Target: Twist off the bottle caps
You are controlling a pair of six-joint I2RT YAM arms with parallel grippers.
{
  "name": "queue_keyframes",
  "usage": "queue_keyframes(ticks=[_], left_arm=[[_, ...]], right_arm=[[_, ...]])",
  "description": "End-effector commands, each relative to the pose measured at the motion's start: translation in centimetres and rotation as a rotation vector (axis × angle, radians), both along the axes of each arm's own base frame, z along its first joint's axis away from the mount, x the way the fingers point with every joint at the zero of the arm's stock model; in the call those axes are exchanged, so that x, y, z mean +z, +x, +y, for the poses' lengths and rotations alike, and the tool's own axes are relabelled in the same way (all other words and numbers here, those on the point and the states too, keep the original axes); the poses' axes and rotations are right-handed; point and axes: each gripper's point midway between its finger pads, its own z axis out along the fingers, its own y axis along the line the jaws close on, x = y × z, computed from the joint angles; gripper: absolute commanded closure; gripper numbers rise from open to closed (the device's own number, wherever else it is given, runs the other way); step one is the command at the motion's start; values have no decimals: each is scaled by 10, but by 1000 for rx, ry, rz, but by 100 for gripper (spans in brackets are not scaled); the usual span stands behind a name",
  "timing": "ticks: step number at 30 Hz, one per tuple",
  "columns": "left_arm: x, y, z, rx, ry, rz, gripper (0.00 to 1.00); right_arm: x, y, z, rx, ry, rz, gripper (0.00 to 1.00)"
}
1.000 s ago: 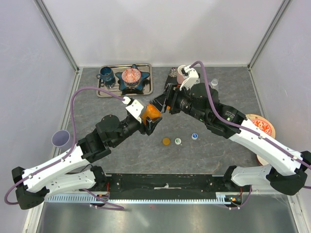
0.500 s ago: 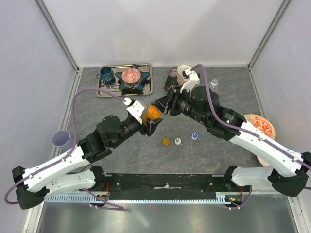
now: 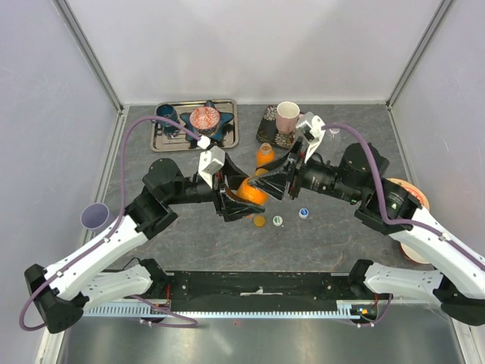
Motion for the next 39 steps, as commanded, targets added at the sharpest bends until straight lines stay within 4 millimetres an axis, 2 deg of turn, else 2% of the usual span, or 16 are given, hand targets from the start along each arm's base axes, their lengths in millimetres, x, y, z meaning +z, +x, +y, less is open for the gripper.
queue_keyframes(ticks=[1, 7, 8, 11, 16, 20, 22, 23, 24, 25, 26, 27, 28, 30, 36, 39], left_arm=[[37, -89, 18, -562, -86, 66, 73], [43, -96, 20, -679, -101, 84, 72], [43, -98, 21, -692, -102, 83, 72], [43, -98, 20, -714, -103, 87, 72], [40, -95, 19, -717, -79, 96, 72], [36, -91, 19, -691, -53, 104, 72], [36, -89, 19, -668, -50, 66, 72], [29, -87, 18, -652, -16, 124, 72], [30, -86, 18, -637, -24, 68, 72], [31, -83, 16, -609, -27, 64, 71], [21, -79, 15, -583, 11, 126, 71], [23, -76, 14, -557, 3, 68, 70], [22, -69, 11, -513, 7, 77, 70], [15, -61, 8, -454, 33, 75, 69], [3, -32, 5, -250, 69, 47, 68], [1, -6, 5, -69, 83, -8, 67]], right_arm=[[11, -56, 14, 351, 45, -170, 100], [8, -92, 10, 569, 42, -226, 100], [7, -107, 6, 658, 44, -236, 100], [-3, -121, 2, 758, 29, -260, 100], [-26, -122, 2, 796, -34, -238, 100], [-23, -117, 0, 746, -35, -249, 100], [-13, -106, 0, 647, -33, -259, 76], [-6, -103, -4, 608, -24, -270, 64], [0, -97, -5, 559, -18, -272, 37], [11, -82, -7, 451, -9, -279, 28], [21, -80, -11, 408, 14, -274, 21], [28, -74, -13, 361, 24, -273, 12], [42, -63, -18, 277, 44, -281, 8], [53, -53, -21, 206, 59, -262, 2], [74, -16, -31, -23, 93, -182, 2], [80, 0, -35, -128, 132, -111, 2]])
